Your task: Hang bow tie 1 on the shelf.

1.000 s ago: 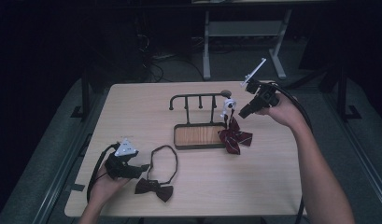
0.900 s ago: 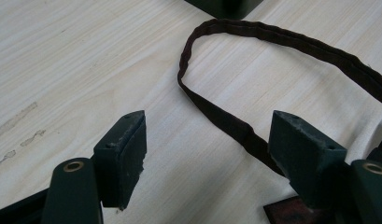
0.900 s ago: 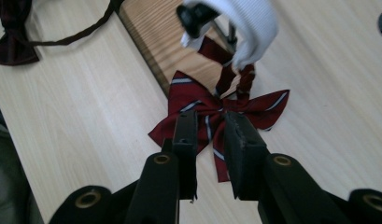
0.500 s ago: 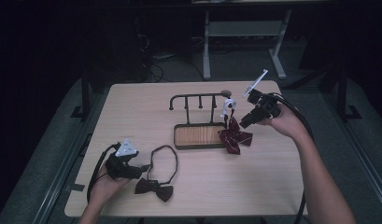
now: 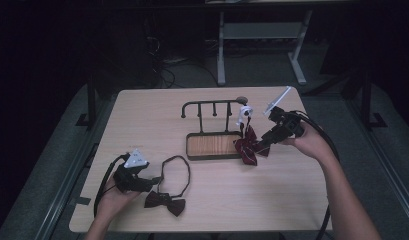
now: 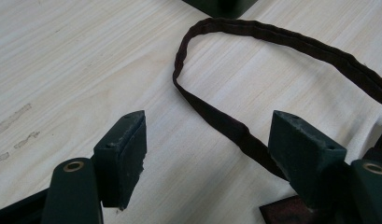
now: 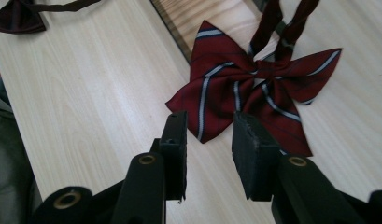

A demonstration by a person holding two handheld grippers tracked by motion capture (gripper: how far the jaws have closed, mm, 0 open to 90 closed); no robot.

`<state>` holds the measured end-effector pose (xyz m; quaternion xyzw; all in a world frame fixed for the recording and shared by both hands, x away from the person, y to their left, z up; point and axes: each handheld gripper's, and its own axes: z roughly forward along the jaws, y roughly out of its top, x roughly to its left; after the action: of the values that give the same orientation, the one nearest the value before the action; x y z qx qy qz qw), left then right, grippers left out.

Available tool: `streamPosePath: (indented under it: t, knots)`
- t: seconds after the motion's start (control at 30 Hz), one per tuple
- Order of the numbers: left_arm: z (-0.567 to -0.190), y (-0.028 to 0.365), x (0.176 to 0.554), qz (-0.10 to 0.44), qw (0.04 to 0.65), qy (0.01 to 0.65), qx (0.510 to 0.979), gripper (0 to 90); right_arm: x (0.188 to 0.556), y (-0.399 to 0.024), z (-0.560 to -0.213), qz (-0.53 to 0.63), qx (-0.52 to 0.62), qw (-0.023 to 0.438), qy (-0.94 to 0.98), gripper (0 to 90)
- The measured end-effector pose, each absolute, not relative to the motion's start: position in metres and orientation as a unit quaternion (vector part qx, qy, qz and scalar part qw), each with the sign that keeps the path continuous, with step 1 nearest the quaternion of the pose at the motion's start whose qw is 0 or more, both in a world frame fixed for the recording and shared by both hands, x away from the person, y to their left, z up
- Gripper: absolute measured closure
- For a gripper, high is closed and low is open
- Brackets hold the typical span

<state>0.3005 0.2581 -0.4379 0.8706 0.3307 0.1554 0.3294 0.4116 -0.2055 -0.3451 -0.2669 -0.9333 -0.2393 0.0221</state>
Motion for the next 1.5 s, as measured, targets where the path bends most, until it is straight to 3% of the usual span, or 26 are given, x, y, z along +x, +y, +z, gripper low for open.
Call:
streamPosePath:
  t: [0.97, 1.5]
  knots:
    - [-0.438, 0.257, 0.3, 0.157, 0.328, 0.329, 0.872, 28.7, 0.374, -0.223, -0.382, -0.26, -0.277, 0.035, -0.924, 53.4]
    - [-0.439, 0.256, 0.301, 0.157, 0.319, 0.325, 0.876, 28.7, 0.36, -0.235, -0.404, -0.263, -0.286, 0.041, -0.921, 52.0]
